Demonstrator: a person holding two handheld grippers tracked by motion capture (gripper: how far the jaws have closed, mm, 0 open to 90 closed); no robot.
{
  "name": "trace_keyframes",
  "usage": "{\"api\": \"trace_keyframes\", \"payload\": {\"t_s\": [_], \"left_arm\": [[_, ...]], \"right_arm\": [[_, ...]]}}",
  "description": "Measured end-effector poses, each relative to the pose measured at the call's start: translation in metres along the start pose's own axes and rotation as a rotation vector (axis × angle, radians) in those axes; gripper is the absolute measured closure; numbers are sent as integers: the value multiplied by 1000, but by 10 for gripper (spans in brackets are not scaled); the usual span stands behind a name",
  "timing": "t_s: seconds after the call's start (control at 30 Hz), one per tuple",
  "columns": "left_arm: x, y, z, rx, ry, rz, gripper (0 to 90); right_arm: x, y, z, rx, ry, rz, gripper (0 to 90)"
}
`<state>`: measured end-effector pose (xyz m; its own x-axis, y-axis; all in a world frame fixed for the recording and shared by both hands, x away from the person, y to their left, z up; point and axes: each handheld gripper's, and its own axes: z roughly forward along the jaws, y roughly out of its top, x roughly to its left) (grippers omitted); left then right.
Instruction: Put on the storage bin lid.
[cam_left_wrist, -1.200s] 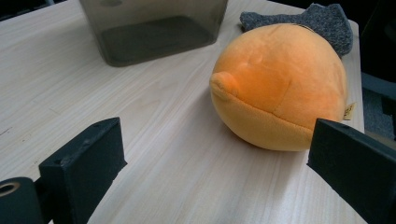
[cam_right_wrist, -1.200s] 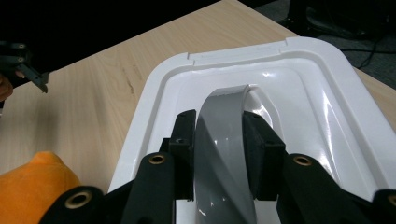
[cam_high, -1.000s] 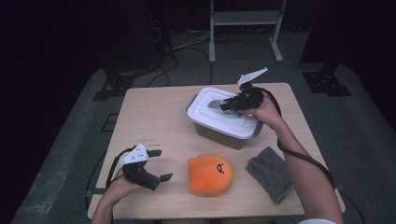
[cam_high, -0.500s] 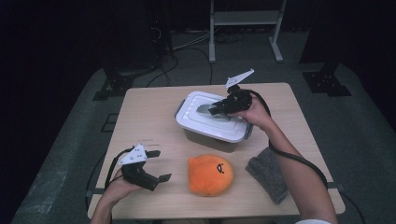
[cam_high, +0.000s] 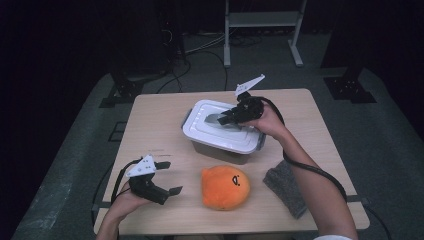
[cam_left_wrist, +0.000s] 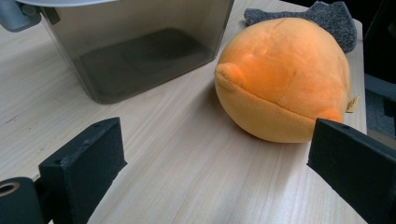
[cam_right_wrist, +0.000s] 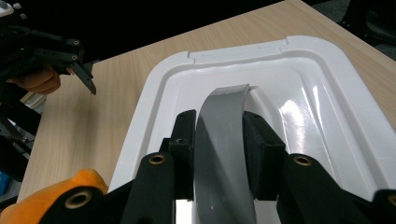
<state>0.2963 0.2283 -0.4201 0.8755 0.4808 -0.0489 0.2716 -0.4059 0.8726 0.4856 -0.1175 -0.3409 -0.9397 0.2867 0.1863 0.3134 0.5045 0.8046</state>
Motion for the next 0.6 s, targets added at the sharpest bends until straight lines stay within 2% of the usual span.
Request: {"api": "trace_keyframes", "payload": {"t_s": [0.6], "left_arm": [[-2, 2, -1, -6, -1, 8, 30]], "right_arm": [[5, 5, 10, 1, 38, -7, 663]]}}
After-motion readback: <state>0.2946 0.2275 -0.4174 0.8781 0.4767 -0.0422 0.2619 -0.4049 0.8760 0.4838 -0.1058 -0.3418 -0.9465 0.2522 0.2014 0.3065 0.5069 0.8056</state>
